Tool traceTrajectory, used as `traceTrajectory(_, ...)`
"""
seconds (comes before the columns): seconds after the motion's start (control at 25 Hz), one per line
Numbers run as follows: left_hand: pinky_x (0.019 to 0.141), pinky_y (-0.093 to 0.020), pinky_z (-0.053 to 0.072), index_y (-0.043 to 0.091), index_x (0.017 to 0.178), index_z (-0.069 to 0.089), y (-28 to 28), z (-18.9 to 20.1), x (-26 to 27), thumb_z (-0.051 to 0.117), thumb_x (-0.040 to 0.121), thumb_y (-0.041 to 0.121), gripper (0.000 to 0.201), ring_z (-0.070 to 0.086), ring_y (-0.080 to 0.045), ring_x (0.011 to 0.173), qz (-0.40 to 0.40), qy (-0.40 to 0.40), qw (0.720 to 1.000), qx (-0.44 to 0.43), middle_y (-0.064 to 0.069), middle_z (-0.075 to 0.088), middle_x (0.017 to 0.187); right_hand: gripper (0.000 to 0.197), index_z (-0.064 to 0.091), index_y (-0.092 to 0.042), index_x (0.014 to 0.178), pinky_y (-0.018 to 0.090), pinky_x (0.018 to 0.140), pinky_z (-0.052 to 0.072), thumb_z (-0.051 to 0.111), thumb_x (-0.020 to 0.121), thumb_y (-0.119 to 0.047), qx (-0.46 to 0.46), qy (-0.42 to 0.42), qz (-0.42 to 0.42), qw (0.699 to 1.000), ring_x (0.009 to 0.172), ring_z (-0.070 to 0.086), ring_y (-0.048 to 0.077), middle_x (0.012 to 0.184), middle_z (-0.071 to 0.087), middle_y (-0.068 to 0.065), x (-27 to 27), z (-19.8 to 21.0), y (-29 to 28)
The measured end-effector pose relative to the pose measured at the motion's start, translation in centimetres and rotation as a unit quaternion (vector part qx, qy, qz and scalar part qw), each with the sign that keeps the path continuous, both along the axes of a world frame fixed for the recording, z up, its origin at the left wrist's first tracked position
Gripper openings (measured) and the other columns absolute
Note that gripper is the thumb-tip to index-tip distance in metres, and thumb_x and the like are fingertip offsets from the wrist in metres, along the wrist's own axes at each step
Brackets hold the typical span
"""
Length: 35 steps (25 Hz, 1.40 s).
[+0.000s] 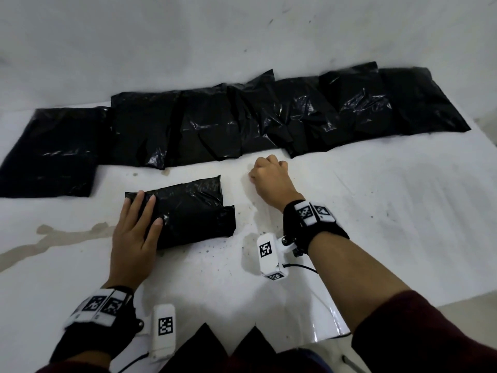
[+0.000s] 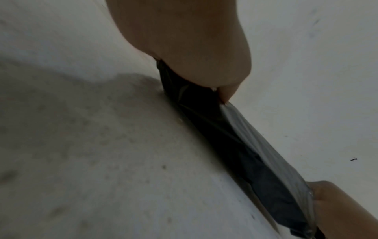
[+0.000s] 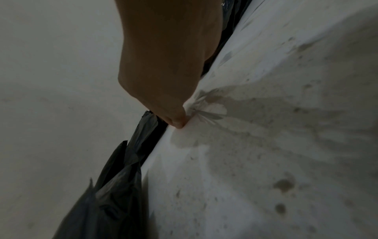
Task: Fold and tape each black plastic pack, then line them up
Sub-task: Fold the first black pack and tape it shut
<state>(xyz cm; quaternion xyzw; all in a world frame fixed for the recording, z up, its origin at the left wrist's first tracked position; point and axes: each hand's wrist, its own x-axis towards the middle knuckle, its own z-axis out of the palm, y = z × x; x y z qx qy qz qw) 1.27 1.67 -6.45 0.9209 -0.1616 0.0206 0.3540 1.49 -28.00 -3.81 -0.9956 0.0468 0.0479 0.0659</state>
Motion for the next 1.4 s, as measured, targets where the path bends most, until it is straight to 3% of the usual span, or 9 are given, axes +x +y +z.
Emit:
traceTrajectory(0.12,0.113,-0.031,0.009,0.015,0.142,0.037,0.0,-0.1,-0.1,0.029,0.087,0.049,0.065,0.008,-0.012,0.143,-0.004,-0.004,1.000,0.000,0.007,0.020,0.152,0.026,0.066,-0.008,0.105,0.037,0.086,0.031,0.043,0.093,-0.005,0.013,0.005,0.000,1.000,0.106,0.044,0.026,0.110,0.056,0.007,0.1,0.4,-0.4)
traceTrajectory(0.2,0.114,-0.032,0.009,0.014,0.142,0.037,-0.1,-0.1,-0.2,0.029,0.088,0.047,0.064,0.009,-0.014,0.143,-0.005,-0.013,1.000,0.001,0.005,0.021,0.152,0.029,0.063,-0.011,0.112,0.039,0.091,0.029,0.044,0.091,-0.004,0.016,0.002,-0.024,1.000,0.113,0.041,0.026,0.122,0.053,0.007,-0.3,0.4,-1.0)
traceTrajectory(0.28,0.114,-0.033,0.009,0.012,0.142,0.037,-0.2,0.0,-0.1,0.028,0.089,0.045,0.063,0.009,-0.015,0.143,-0.005,-0.017,1.000,0.005,0.004,0.022,0.151,0.042,0.056,-0.014,0.125,0.043,0.096,0.027,0.042,0.088,0.000,0.020,0.010,-0.048,0.999,0.123,0.035,0.027,0.140,0.041,0.006,-1.0,0.3,-1.6)
traceTrajectory(0.36,0.114,-0.032,0.008,0.011,0.141,0.037,-0.4,0.0,-0.3,0.028,0.089,0.044,0.063,0.008,-0.014,0.143,-0.002,-0.022,1.000,0.007,0.005,0.021,0.151,0.052,0.053,-0.016,0.130,0.042,0.095,0.027,0.040,0.084,0.005,0.020,0.028,-0.039,0.999,0.126,0.034,0.026,0.145,0.036,0.003,-1.8,0.2,-2.2)
traceTrajectory(0.52,0.115,-0.033,0.009,0.009,0.141,0.038,-0.5,-0.2,-0.2,0.029,0.090,0.043,0.062,0.008,-0.016,0.143,-0.001,-0.027,1.000,0.003,0.004,0.021,0.151,0.040,0.062,-0.013,0.118,0.034,0.085,0.023,0.042,0.087,0.004,0.028,-0.003,-0.049,0.998,0.115,0.042,0.024,0.129,0.050,0.003,-1.5,-0.3,-2.4)
traceTrajectory(0.68,0.115,-0.035,0.009,0.010,0.142,0.036,-0.4,-0.1,-0.2,0.028,0.090,0.044,0.062,0.008,-0.018,0.143,-0.005,-0.023,1.000,0.010,0.003,0.020,0.151,0.028,0.059,-0.011,0.114,0.037,0.088,0.029,0.044,0.092,-0.001,0.042,-0.012,-0.086,0.995,0.112,0.044,0.027,0.117,0.053,0.008,-0.3,-0.7,-2.2)
traceTrajectory(0.96,0.114,-0.036,0.010,0.008,0.142,0.036,-0.3,-0.1,-0.2,0.027,0.091,0.043,0.062,0.010,-0.021,0.143,-0.008,-0.031,0.999,0.023,-0.001,0.022,0.152,0.030,0.056,-0.007,0.114,0.041,0.090,0.031,0.039,0.090,0.001,0.003,0.006,-0.079,0.997,0.112,0.042,0.030,0.116,0.053,0.011,0.4,-0.6,-2.0)
traceTrajectory(1.28,0.115,-0.036,0.010,0.008,0.141,0.036,-0.3,-0.2,-0.2,0.026,0.091,0.042,0.061,0.009,-0.021,0.143,-0.008,-0.038,0.999,0.024,-0.002,0.023,0.152,0.023,0.059,-0.009,0.114,0.039,0.091,0.026,0.044,0.095,-0.011,0.054,-0.024,-0.083,0.995,0.117,0.037,0.029,0.121,0.051,0.007,0.1,-1.0,-2.2)
traceTrajectory(1.4,0.114,-0.037,0.010,0.007,0.141,0.036,-0.3,-0.2,-0.3,0.026,0.091,0.041,0.061,0.010,-0.023,0.143,-0.007,-0.040,0.999,0.028,-0.003,0.023,0.152,0.016,0.067,-0.003,0.097,0.040,0.083,0.028,0.055,0.089,-0.009,0.097,-0.087,-0.075,0.989,0.108,0.047,0.035,0.105,0.061,0.012,-0.1,-1.5,-2.3)
